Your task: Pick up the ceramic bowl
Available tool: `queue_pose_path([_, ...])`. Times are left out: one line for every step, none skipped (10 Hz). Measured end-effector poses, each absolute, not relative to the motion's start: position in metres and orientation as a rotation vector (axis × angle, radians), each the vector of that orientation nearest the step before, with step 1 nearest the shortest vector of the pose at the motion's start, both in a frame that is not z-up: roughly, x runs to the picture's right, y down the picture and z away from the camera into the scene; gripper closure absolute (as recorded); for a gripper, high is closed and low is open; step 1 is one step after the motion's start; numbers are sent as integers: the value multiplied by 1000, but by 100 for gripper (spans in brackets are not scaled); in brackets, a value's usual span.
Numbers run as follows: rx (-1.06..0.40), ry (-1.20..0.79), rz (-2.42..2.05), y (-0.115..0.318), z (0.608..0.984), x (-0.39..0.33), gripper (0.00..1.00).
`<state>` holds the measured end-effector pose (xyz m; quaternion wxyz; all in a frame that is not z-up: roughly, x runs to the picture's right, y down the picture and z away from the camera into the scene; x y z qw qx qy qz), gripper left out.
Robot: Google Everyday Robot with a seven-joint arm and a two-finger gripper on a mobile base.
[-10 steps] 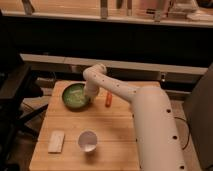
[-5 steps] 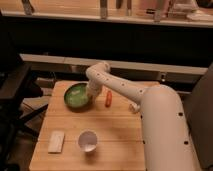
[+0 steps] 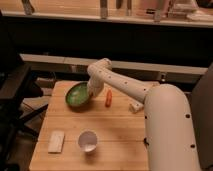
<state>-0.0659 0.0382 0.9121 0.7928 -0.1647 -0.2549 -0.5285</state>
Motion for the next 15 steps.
queue_pose_path([-354, -547, -1141, 39, 911, -64, 100])
queue_pose_path([-350, -545, -1145, 38, 911, -61, 100])
queue_pose_path([-345, -545, -1150, 36, 911, -61, 100])
queue_pose_path([-341, -544, -1153, 35, 910, -59, 100])
queue_pose_path([-338, -544, -1154, 32, 908, -58, 100])
queue_pose_path([-335, -543, -1156, 27, 902, -57, 100])
queue_pose_path([-331, -543, -1161, 25, 900, -58, 100])
queue_pose_path([-329, -544, -1167, 24, 899, -57, 100])
queue_pose_path([-325, -543, -1171, 23, 898, -55, 100])
queue_pose_path([-322, -541, -1173, 21, 897, -52, 100])
queue_pose_path([-318, -540, -1174, 18, 895, -52, 100])
queue_pose_path([-316, -541, -1177, 16, 893, -52, 100])
queue_pose_path([-314, -542, -1182, 14, 891, -53, 100])
queue_pose_path([-310, -543, -1189, 12, 888, -53, 100])
queue_pose_path([-308, -542, -1195, 10, 886, -51, 100])
